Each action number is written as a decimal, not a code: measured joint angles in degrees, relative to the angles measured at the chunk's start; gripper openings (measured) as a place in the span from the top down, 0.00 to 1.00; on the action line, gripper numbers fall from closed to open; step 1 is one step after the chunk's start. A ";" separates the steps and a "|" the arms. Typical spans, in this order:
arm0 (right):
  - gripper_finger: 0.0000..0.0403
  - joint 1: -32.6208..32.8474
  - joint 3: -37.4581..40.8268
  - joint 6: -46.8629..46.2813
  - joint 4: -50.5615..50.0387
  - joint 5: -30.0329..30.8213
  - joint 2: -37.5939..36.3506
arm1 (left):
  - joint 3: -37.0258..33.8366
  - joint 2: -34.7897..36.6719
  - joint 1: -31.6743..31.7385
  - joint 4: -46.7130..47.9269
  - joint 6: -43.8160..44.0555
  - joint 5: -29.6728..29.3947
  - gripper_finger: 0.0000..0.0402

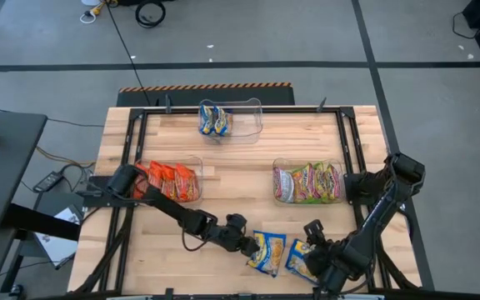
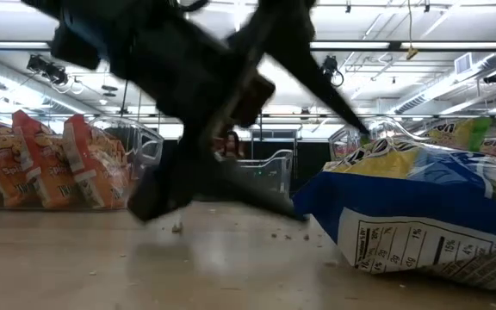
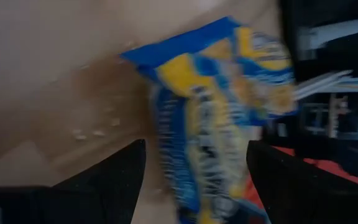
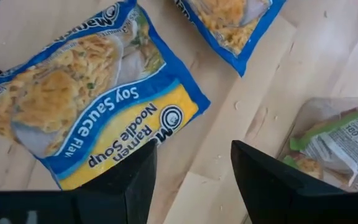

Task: Sort Maruchan noodles
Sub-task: Put the blue noodle from the bottom right into the top transparent bin

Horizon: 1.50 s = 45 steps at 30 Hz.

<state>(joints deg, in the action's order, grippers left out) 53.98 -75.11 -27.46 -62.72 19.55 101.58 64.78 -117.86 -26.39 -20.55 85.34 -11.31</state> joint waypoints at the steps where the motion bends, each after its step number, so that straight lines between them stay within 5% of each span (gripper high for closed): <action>1: 0.47 -0.04 0.00 -0.08 -0.20 -0.03 0.00 | 0.50 -1.01 -0.06 0.33 0.29 0.18 0.30; 12: 0.47 -0.74 0.00 0.57 -0.89 -1.02 0.02 | 7.86 -6.80 -2.07 -0.13 -3.91 0.36 0.37; 22: 0.48 -1.91 -0.59 0.66 -8.01 -2.73 0.07 | 8.25 -7.23 -1.93 0.05 -7.85 -3.09 0.73; 28: 0.48 -3.78 -6.42 2.45 -18.83 1.84 0.09 | 7.94 -5.38 -0.82 1.28 -10.90 -3.51 0.97; 32: 0.48 -4.97 -10.63 2.16 -23.38 4.50 0.02 | 7.96 -0.05 0.54 5.55 -11.50 -0.43 0.98; 39: 0.48 -5.73 -15.29 -0.23 -26.23 9.36 0.02 | 8.08 17.03 4.03 26.09 -11.86 0.56 0.99; 45: 0.48 -6.13 -16.81 -2.96 -27.29 13.18 -1.05 | 8.08 29.90 16.02 39.81 -18.65 -1.44 1.00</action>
<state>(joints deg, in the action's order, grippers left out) 47.85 -91.92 -30.43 -90.02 32.74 100.53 72.86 -87.97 -10.37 19.26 66.70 -12.75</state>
